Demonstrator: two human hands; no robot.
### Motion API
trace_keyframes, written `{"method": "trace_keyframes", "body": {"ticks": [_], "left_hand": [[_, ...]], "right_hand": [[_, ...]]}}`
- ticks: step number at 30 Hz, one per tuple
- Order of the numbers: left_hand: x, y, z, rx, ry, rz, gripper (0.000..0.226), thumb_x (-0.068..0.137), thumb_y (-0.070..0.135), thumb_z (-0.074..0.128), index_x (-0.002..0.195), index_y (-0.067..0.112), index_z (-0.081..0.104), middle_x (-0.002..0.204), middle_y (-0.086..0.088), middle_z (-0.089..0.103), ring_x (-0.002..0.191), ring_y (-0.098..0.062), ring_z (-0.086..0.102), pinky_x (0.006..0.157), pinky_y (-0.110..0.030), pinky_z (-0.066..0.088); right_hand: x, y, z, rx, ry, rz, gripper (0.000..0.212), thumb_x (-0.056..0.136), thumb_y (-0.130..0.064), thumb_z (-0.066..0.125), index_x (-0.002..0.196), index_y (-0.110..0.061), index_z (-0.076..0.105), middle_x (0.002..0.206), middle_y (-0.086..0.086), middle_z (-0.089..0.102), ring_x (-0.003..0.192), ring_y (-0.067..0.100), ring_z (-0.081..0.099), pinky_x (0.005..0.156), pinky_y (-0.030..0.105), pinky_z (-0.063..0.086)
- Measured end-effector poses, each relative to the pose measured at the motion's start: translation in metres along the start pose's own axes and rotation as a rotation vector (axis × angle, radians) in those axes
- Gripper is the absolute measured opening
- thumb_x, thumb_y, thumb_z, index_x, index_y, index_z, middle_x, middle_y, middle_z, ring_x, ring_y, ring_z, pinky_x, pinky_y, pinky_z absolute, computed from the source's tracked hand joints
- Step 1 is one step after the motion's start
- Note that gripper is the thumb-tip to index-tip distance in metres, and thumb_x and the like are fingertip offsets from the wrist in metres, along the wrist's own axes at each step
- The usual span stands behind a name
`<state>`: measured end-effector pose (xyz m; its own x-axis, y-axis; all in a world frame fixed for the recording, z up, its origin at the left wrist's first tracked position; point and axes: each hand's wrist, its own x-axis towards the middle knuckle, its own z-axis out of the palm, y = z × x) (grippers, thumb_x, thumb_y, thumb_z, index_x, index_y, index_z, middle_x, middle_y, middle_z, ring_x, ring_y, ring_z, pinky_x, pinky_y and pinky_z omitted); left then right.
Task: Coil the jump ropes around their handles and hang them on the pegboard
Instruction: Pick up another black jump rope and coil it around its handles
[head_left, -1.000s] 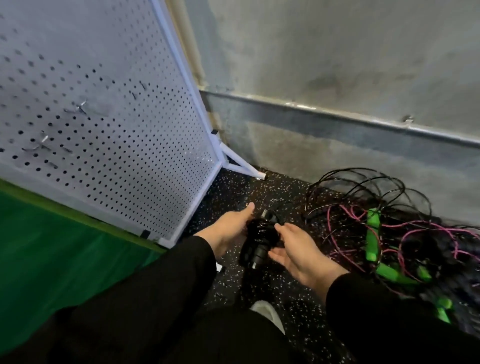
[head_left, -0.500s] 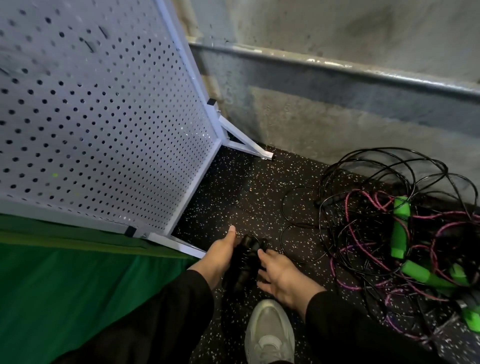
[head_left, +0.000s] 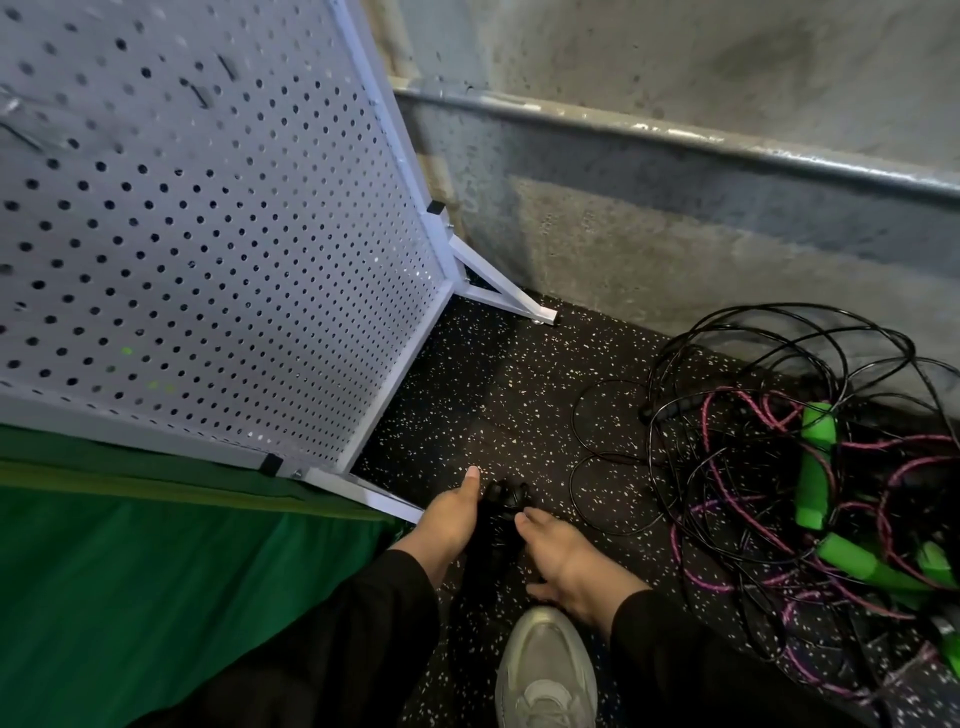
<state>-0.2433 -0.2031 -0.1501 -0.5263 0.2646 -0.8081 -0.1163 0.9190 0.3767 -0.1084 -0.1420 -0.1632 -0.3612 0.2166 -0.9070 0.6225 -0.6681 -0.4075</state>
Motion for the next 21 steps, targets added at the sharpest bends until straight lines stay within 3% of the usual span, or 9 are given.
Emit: {"method": "trace_keyframes", "body": {"ticks": [2,5,7,11,15,16,19,21], "left_hand": [[-0.002,-0.001,-0.002,-0.021,0.015,0.012,0.067,0.107,0.054,0.028,0.126,0.0,0.063,0.117,-0.015,0.068,0.113,-0.03,0.062,0.096,-0.034,0.046],[-0.005,0.005,-0.006,-0.094,0.027,0.055,0.059,0.108,0.051,0.033,0.116,0.001,0.065,0.088,-0.002,0.063,0.093,-0.024,0.061,0.088,-0.034,0.046],[-0.008,0.012,-0.011,-0.146,0.011,0.09,0.058,0.106,0.051,0.039,0.114,0.0,0.065,0.08,0.0,0.061,0.081,-0.02,0.059,0.086,-0.035,0.048],[-0.032,0.048,-0.018,-0.056,-0.042,0.213,0.042,0.105,0.047,0.047,0.109,0.01,0.067,0.091,-0.002,0.068,0.084,-0.021,0.062,0.084,-0.036,0.05],[-0.075,0.114,-0.01,0.066,-0.127,0.336,0.032,0.105,0.042,0.051,0.097,0.014,0.063,0.106,-0.015,0.071,0.085,-0.026,0.064,0.077,-0.035,0.05],[-0.088,0.133,-0.005,0.089,-0.144,0.384,0.032,0.106,0.04,0.051,0.099,0.01,0.063,0.108,-0.018,0.071,0.083,-0.026,0.063,0.074,-0.034,0.049],[-0.131,0.189,0.015,0.255,-0.186,0.559,0.034,0.106,0.038,0.049,0.109,0.007,0.062,0.107,-0.015,0.071,0.085,-0.026,0.067,0.069,-0.03,0.05],[-0.162,0.223,0.032,0.389,-0.194,0.679,0.035,0.106,0.041,0.05,0.109,0.009,0.064,0.105,-0.011,0.073,0.089,-0.029,0.072,0.072,-0.032,0.054]], "right_hand": [[0.001,-0.001,-0.003,-0.061,0.024,-0.018,0.049,0.107,-0.043,0.04,0.155,-0.033,0.035,0.154,0.0,0.042,0.122,0.019,0.046,0.094,0.041,0.053],[-0.004,0.0,-0.007,-0.08,0.005,-0.037,0.05,0.106,-0.044,0.041,0.155,-0.034,0.036,0.152,-0.002,0.044,0.128,0.02,0.047,0.087,0.038,0.054],[-0.011,-0.003,-0.009,-0.086,-0.013,-0.051,0.049,0.106,-0.043,0.042,0.154,-0.034,0.036,0.151,-0.003,0.045,0.126,0.019,0.048,0.084,0.036,0.054],[-0.038,-0.014,-0.025,-0.061,-0.026,-0.083,0.05,0.105,-0.046,0.044,0.153,-0.036,0.036,0.148,-0.004,0.046,0.12,0.016,0.051,0.084,0.034,0.055],[-0.083,-0.031,-0.065,-0.033,0.074,-0.219,0.039,0.107,-0.042,0.043,0.143,-0.028,0.048,0.136,0.006,0.058,0.117,0.022,0.059,0.098,0.044,0.055],[-0.097,-0.036,-0.079,-0.021,0.113,-0.251,0.036,0.107,-0.04,0.042,0.139,-0.026,0.051,0.136,0.013,0.059,0.116,0.025,0.062,0.096,0.043,0.054],[-0.139,-0.046,-0.131,-0.044,0.237,-0.371,0.032,0.108,-0.032,0.043,0.125,-0.011,0.06,0.133,0.027,0.059,0.09,0.022,0.06,0.072,0.033,0.049],[-0.161,-0.049,-0.171,-0.124,0.334,-0.433,0.037,0.107,-0.029,0.044,0.123,0.0,0.059,0.121,0.032,0.064,0.082,0.022,0.058,0.067,0.036,0.049]]}}
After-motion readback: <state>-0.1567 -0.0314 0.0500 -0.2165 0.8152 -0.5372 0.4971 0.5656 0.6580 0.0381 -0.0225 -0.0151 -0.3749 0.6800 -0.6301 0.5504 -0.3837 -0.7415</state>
